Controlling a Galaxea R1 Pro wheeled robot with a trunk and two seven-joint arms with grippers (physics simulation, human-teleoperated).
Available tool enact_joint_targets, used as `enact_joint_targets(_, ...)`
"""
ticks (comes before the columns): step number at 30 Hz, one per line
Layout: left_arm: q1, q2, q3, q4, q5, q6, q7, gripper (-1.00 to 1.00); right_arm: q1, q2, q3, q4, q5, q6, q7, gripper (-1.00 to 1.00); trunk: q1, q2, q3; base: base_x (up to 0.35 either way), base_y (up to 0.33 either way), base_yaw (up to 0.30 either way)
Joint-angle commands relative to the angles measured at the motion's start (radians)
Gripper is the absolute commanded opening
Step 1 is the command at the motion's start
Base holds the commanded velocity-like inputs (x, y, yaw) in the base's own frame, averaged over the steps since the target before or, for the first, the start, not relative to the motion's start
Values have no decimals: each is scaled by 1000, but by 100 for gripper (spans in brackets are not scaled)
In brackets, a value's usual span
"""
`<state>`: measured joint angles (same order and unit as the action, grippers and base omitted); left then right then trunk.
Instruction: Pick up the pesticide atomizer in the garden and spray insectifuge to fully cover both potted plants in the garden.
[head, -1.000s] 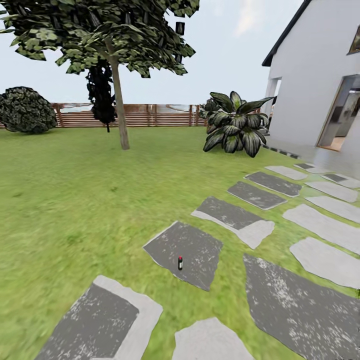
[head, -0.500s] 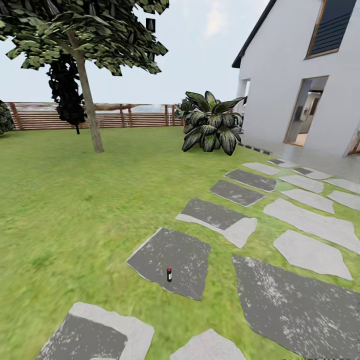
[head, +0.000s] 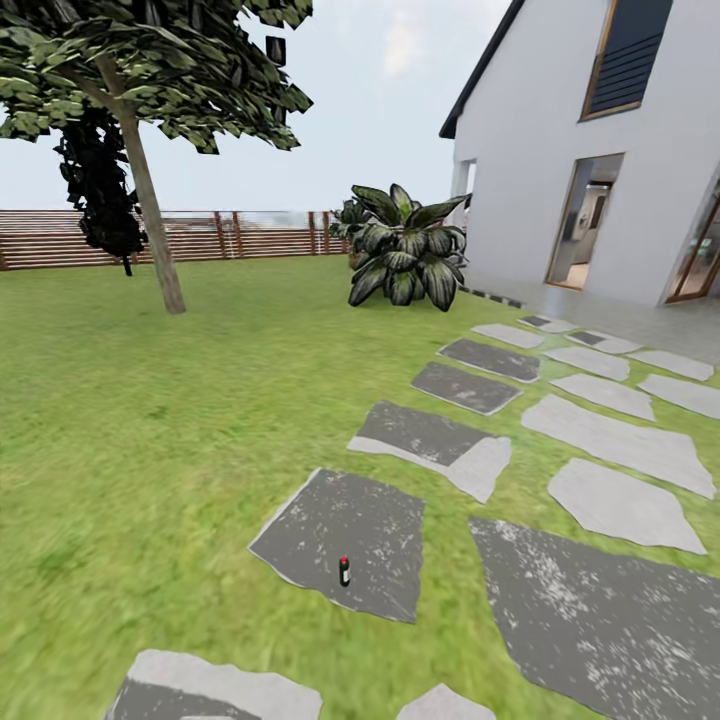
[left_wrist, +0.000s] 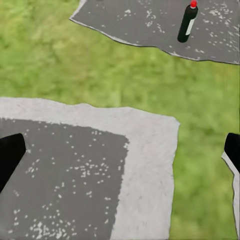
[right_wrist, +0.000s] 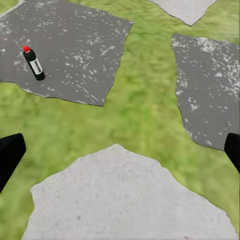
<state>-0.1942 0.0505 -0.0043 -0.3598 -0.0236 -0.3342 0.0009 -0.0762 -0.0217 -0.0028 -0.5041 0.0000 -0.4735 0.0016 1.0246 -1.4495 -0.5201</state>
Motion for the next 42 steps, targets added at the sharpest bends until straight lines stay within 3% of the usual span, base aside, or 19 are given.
enact_joint_targets(1,-1,0,0,1,-2,-3,0,100,0,-3,0,1,4,-3,1,100,0,0,-1,239,256,0)
enact_joint_targets(17,-1,0,0,1,-2,-3,1,100,0,-2,-2,-2,3,-4,-5,100,0,0,0,239,252,-30)
enact_joint_targets(42,-1,0,0,1,-2,-4,-2,100,0,0,-1,1,1,-2,-3,100,0,0,4,52,303,-288)
